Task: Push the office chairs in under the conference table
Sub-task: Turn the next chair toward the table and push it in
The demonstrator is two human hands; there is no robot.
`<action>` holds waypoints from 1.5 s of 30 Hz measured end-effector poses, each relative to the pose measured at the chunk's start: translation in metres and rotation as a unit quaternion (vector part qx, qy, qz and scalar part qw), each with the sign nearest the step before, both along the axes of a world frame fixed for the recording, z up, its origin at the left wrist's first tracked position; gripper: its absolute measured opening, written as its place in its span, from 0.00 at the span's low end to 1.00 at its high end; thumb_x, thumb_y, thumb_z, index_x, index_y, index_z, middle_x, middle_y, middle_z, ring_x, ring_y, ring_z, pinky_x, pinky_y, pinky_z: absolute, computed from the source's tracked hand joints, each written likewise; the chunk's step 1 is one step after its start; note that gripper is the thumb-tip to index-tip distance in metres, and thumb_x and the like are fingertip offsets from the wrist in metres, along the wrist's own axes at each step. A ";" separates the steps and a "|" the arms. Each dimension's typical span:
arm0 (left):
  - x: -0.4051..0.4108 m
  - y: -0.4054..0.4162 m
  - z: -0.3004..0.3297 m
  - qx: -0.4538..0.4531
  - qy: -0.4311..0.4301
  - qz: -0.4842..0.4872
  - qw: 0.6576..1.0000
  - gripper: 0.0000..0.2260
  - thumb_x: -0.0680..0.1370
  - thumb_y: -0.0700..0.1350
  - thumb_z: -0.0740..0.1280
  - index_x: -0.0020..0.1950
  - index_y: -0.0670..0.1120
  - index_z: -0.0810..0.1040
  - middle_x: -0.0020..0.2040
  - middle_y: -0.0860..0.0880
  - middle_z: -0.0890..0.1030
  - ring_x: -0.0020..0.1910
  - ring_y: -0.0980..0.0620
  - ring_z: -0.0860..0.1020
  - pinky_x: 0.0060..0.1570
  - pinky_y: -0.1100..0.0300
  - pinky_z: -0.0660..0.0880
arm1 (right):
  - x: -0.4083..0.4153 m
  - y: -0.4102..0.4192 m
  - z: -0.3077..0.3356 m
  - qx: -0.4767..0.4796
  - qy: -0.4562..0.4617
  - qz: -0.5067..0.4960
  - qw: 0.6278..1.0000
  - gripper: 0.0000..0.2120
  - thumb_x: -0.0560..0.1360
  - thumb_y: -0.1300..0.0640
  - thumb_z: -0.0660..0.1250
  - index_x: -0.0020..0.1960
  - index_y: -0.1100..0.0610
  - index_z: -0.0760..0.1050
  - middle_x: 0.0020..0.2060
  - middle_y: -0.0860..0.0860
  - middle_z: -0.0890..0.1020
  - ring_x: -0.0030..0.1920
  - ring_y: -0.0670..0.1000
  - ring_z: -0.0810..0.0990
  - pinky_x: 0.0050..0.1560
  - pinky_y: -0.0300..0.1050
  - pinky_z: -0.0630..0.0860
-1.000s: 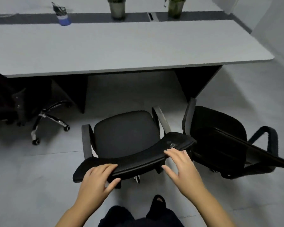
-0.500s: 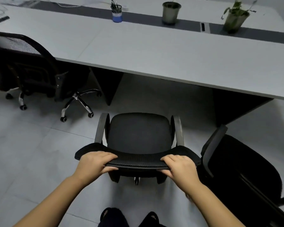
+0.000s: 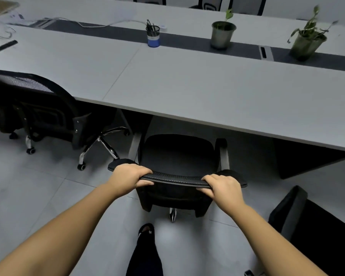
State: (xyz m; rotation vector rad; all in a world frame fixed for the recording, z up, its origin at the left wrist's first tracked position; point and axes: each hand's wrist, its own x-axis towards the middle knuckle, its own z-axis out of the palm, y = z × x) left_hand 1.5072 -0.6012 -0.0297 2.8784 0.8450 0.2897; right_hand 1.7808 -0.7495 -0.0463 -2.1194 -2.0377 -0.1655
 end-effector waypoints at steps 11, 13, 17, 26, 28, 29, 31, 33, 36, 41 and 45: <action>0.009 0.174 0.000 -0.063 0.016 -0.045 0.997 0.42 0.66 0.75 0.39 0.58 0.50 0.77 0.53 0.52 0.83 0.52 0.50 0.79 0.47 0.58 0.71 | -0.003 0.150 -0.003 -0.036 -0.035 -0.036 0.998 0.15 0.66 0.40 0.69 0.42 0.50 0.78 0.30 0.48 0.81 0.27 0.52 0.79 0.25 0.43 0.69; 0.010 0.198 0.001 -0.068 0.038 -0.051 0.996 0.42 0.66 0.75 0.41 0.59 0.49 0.76 0.55 0.52 0.82 0.53 0.49 0.79 0.49 0.57 0.72 | -0.004 0.170 -0.001 -0.033 -0.024 -0.033 0.999 0.14 0.67 0.40 0.68 0.42 0.51 0.77 0.30 0.48 0.80 0.26 0.53 0.78 0.25 0.43 0.67; 0.008 0.240 0.002 -0.082 0.042 -0.064 0.994 0.39 0.67 0.75 0.44 0.57 0.50 0.77 0.51 0.51 0.83 0.49 0.48 0.80 0.48 0.54 0.73 | -0.008 0.208 -0.002 -0.017 -0.014 -0.025 0.999 0.19 0.70 0.36 0.58 0.40 0.51 0.76 0.28 0.48 0.78 0.26 0.53 0.76 0.24 0.43 0.66; 0.001 0.293 -0.007 -0.072 0.080 -0.065 0.992 0.39 0.68 0.74 0.41 0.60 0.51 0.75 0.57 0.52 0.81 0.54 0.49 0.78 0.49 0.56 0.73 | -0.015 0.255 -0.001 -0.022 -0.032 -0.029 0.999 0.21 0.69 0.36 0.51 0.34 0.50 0.74 0.25 0.47 0.75 0.22 0.50 0.73 0.24 0.40 0.57; 0.000 0.293 -0.007 -0.074 0.084 -0.065 0.992 0.38 0.69 0.73 0.43 0.60 0.50 0.76 0.57 0.52 0.81 0.53 0.49 0.79 0.49 0.56 0.74 | -0.015 0.255 -0.002 -0.025 -0.042 -0.027 0.998 0.22 0.69 0.36 0.51 0.34 0.50 0.74 0.24 0.47 0.74 0.22 0.50 0.72 0.24 0.40 0.56; 0.001 0.292 -0.007 -0.074 0.087 -0.064 0.991 0.38 0.69 0.73 0.43 0.59 0.50 0.76 0.56 0.52 0.82 0.53 0.48 0.79 0.48 0.57 0.74 | -0.014 0.254 -0.002 -0.027 -0.043 -0.025 0.998 0.21 0.69 0.37 0.51 0.34 0.51 0.74 0.24 0.47 0.74 0.22 0.50 0.72 0.24 0.40 0.56; 0.002 0.291 -0.005 -0.077 0.090 -0.064 0.991 0.38 0.70 0.73 0.44 0.58 0.49 0.77 0.55 0.51 0.82 0.51 0.47 0.80 0.48 0.56 0.74 | -0.013 0.255 -0.001 -0.028 -0.038 -0.022 0.999 0.22 0.69 0.37 0.51 0.33 0.51 0.73 0.24 0.47 0.74 0.22 0.50 0.71 0.24 0.40 0.56; 0.002 0.289 -0.004 -0.073 0.096 -0.062 0.991 0.38 0.71 0.73 0.43 0.58 0.47 0.77 0.53 0.48 0.83 0.49 0.45 0.80 0.47 0.55 0.76 | -0.014 0.255 -0.001 -0.030 -0.039 -0.020 0.999 0.22 0.69 0.37 0.51 0.33 0.51 0.73 0.24 0.47 0.74 0.22 0.50 0.71 0.24 0.40 0.56; 0.003 0.287 -0.002 -0.062 0.123 -0.048 0.989 0.42 0.70 0.73 0.40 0.61 0.45 0.75 0.52 0.44 0.82 0.48 0.42 0.80 0.47 0.52 0.75 | -0.014 0.255 0.003 -0.050 -0.027 -0.020 0.998 0.23 0.70 0.36 0.50 0.35 0.51 0.74 0.25 0.48 0.74 0.23 0.51 0.73 0.24 0.41 0.57; 0.004 0.278 0.009 -0.081 0.185 0.003 0.979 0.49 0.63 0.77 0.35 0.70 0.46 0.63 0.60 0.43 0.76 0.57 0.43 0.74 0.55 0.52 0.69 | -0.015 0.255 0.014 -0.129 0.045 -0.034 0.990 0.23 0.73 0.36 0.53 0.53 0.52 0.73 0.45 0.51 0.80 0.45 0.55 0.78 0.38 0.48 0.67; 0.004 0.261 0.025 -0.089 0.174 0.011 0.981 0.50 0.61 0.78 0.40 0.73 0.48 0.59 0.65 0.45 0.73 0.62 0.45 0.71 0.61 0.53 0.66 | -0.022 0.240 0.034 -0.151 0.143 -0.058 0.976 0.25 0.74 0.42 0.61 0.66 0.52 0.66 0.63 0.51 0.74 0.62 0.53 0.71 0.59 0.49 0.68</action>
